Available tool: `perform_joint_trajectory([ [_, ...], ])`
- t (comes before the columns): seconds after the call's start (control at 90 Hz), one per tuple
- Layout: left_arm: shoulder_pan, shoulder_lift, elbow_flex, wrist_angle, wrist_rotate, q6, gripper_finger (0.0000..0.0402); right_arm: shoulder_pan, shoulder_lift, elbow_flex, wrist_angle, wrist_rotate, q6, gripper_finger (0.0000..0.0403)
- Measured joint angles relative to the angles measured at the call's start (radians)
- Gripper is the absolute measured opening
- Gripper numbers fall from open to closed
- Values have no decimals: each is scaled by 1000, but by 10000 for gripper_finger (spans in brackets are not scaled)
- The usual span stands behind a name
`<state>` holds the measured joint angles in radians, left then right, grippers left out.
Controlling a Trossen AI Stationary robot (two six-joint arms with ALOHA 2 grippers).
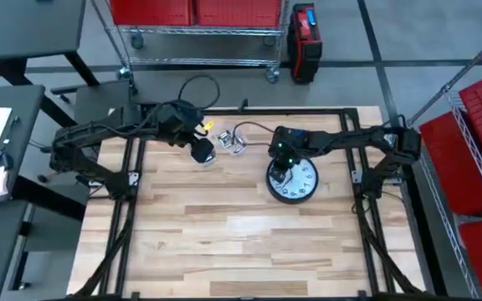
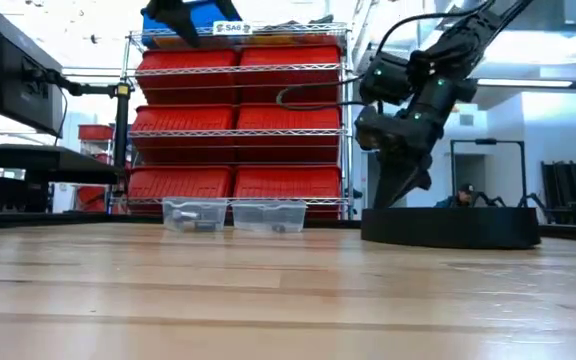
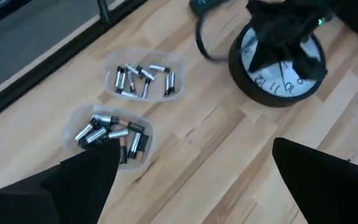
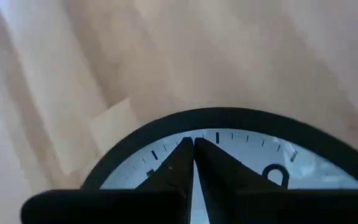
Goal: Insert battery
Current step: Insert the black battery into the wall clock
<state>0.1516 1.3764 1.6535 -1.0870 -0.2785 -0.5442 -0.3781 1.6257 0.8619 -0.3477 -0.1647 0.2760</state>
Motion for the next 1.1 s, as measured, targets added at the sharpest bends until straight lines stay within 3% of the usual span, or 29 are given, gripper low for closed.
perform_joint_trajectory([
  [0.644, 0, 0, 0, 0, 0, -47, 400, -229, -7, 2, -185, 23, 32, 2],
  [1.1, 0, 0, 0, 3, -4, -42, 400, -377, -172, -13, -386, 88, 72, 2],
])
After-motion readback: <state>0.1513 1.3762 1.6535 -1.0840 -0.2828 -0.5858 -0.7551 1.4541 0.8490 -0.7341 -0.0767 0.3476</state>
